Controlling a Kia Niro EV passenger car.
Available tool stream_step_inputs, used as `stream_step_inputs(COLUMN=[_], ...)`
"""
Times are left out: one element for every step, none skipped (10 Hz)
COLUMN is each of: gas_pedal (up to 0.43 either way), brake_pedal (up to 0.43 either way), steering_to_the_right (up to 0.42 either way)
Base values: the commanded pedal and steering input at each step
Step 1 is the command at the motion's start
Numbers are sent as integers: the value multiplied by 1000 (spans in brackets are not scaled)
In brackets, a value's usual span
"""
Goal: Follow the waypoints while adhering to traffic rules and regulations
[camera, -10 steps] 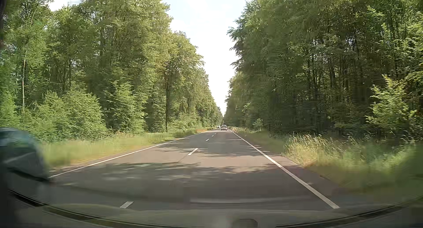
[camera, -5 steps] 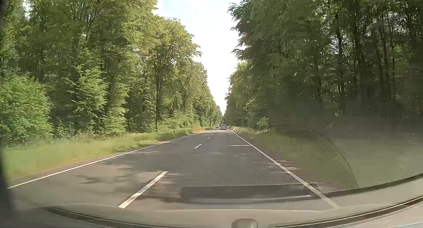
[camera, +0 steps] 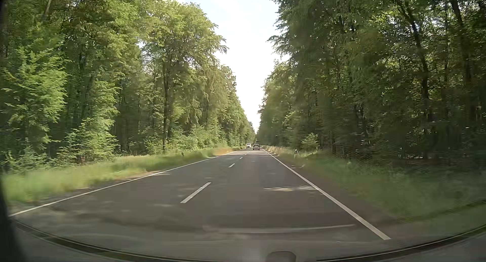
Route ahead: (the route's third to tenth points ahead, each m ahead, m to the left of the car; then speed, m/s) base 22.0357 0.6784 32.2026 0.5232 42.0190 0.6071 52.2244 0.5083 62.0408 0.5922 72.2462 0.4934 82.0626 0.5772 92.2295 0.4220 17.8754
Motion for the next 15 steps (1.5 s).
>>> stream_step_inputs(gas_pedal=[59,59,59,59,59,59,59,59,59,59,59,59,59,59,59], brake_pedal=[30,37,37,37,30,30,30,37,37,37,37,37,37,37,30], steering_to_the_right=[-1,-1,-1,0,0,0,0,0,0,0,0,0,0,0,0])
